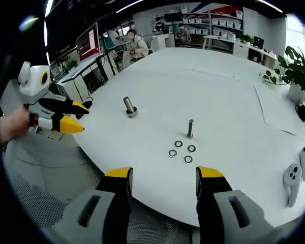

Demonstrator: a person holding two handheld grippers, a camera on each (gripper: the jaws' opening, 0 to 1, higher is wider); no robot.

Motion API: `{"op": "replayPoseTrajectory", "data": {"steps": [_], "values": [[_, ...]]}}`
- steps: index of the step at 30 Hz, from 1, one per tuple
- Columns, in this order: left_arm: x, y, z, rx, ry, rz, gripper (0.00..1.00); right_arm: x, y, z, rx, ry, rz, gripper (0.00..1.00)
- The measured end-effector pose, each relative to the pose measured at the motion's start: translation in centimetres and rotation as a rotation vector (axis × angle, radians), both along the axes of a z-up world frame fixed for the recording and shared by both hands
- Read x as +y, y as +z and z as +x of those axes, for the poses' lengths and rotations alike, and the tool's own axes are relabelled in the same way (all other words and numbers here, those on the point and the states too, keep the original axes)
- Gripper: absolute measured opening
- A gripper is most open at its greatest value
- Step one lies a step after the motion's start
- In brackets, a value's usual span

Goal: Place the washer onto the threaded stud by aligning its center hole with the stud, sliding it down to the base, and recovering from edge contact or off-axis alignment until the washer reaches the visible bottom stop.

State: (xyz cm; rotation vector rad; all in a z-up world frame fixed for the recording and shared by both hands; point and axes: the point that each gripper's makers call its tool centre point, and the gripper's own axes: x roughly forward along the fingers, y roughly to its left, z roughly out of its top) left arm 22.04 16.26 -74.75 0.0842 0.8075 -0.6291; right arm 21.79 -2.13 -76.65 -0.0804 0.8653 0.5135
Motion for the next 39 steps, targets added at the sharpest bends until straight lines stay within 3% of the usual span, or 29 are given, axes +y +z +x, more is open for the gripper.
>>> {"op": "replayPoseTrajectory", "data": {"steps": [8,15,19,32,39], "values": [[0.0,0.0,0.0,0.0,-0.004,0.008,0.38,-1.1,0.4,0.6,0.002,-0.032,0.004,0.52],[0.1,-0.2,-0.1,0.005,-0.009,0.018,0.38,-2.9,-0.5,1.5,0.033,-0.024,-0.05,0.5],[0.2,-0.4,-0.1,0.007,-0.008,0.022,0.38,-3.6,-2.1,2.1,0.066,0.034,-0.106,0.45],[0.4,-0.5,0.0,0.005,-0.002,0.034,0.38,-2.4,-6.4,3.9,0.166,0.144,-0.132,0.34],[0.5,-0.5,0.0,0.004,-0.005,0.042,0.38,-2.0,-8.4,4.6,0.213,0.239,-0.192,0.26]]}}
